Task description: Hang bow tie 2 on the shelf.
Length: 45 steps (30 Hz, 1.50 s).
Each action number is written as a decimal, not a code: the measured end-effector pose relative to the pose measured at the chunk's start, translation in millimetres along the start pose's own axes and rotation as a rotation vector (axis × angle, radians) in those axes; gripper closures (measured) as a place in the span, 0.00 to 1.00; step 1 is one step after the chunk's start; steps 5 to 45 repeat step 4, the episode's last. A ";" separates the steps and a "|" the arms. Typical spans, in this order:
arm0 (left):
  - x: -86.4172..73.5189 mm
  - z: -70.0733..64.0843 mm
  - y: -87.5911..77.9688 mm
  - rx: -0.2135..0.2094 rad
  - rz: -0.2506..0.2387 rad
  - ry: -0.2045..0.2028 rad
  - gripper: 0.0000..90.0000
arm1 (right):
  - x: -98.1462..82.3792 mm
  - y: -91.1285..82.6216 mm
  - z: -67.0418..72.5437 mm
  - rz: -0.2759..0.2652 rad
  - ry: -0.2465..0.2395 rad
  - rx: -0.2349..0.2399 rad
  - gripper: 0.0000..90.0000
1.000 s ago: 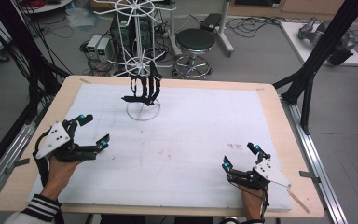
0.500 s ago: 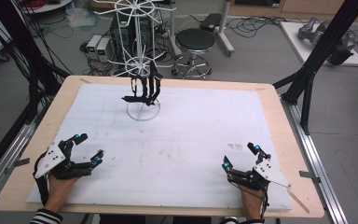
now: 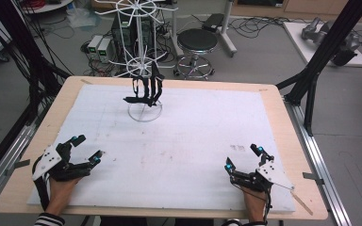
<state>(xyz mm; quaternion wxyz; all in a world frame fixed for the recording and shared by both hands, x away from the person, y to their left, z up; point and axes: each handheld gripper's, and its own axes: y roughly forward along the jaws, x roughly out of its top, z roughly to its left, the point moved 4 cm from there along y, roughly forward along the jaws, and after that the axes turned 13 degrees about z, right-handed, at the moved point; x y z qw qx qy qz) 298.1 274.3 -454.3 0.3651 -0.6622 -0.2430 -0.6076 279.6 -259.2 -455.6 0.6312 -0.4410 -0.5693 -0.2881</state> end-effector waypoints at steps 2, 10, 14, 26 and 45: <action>0.0 -0.4 -0.4 0.004 0.001 0.005 0.15 | 0.0 0.0 0.0 0.001 0.002 0.003 0.01; -0.1 0.2 -0.4 0.009 -0.001 0.001 0.15 | -0.1 -0.3 0.0 0.001 0.004 0.008 0.01; -0.1 0.2 -0.4 0.009 -0.001 0.001 0.15 | -0.1 -0.3 0.0 0.001 0.004 0.008 0.01; -0.1 0.2 -0.4 0.009 -0.001 0.001 0.15 | -0.1 -0.3 0.0 0.001 0.004 0.008 0.01; -0.1 0.2 -0.4 0.009 -0.001 0.001 0.15 | -0.1 -0.3 0.0 0.001 0.004 0.008 0.01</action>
